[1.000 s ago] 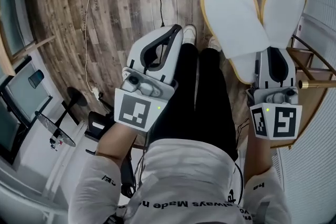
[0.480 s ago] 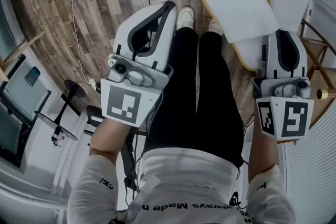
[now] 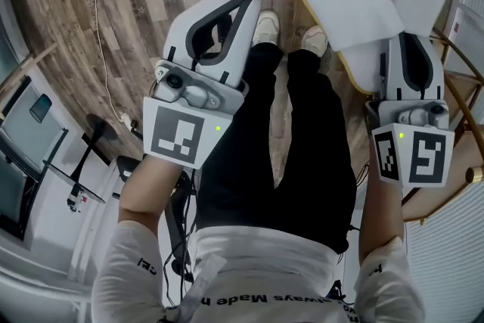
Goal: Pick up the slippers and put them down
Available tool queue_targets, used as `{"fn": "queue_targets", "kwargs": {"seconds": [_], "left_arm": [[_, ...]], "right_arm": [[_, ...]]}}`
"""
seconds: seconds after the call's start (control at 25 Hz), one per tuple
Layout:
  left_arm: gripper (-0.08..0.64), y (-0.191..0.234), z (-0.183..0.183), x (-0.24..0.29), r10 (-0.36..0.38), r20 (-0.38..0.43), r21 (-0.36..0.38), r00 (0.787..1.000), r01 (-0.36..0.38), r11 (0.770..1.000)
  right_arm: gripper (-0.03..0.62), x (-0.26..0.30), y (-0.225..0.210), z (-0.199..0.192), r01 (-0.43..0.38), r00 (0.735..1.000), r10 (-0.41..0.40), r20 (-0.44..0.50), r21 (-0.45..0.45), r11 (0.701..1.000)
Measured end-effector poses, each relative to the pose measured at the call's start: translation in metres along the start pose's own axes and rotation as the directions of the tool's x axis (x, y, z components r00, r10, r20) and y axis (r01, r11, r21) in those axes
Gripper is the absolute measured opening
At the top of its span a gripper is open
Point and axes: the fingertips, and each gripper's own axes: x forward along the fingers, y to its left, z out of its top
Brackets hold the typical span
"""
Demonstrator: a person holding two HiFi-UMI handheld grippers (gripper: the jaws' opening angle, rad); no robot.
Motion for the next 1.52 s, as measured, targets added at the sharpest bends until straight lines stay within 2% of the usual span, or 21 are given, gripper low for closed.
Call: {"fn": "queue_targets", "kwargs": {"seconds": [0.4,0.8,1.0,1.16,1.52], "left_arm": [[0.011,0.023,-0.086,0.044,-0.053,-0.015,0.029,0.999,0.053,0.998],[0.011,0.042,-0.178,0.081,-0.067,-0.045,0.032,0.997,0.068,0.997],[0.011,0.051,-0.228,0.108,-0.075,-0.041,0.029,0.996,0.076,0.997],[0.011,0.055,-0.272,0.130,-0.094,-0.060,0.042,0.994,0.097,0.994],[0.011,0.070,-0.363,0.178,-0.108,-0.096,0.023,0.990,0.111,0.994]], "right_arm": [[0.023,0.068,-0.022,-0.066,-0.021,1.000,0.021,-0.003,-0.058,0.998],[0.023,0.129,-0.046,-0.158,-0.072,0.997,0.070,-0.031,-0.071,0.995],[0.023,0.166,-0.062,-0.211,-0.158,0.987,0.157,-0.029,-0.043,0.986],[0.023,0.195,-0.077,-0.249,-0.176,0.984,0.174,-0.043,-0.053,0.983],[0.023,0.263,-0.099,-0.331,-0.217,0.975,0.212,-0.071,-0.070,0.974]]}}
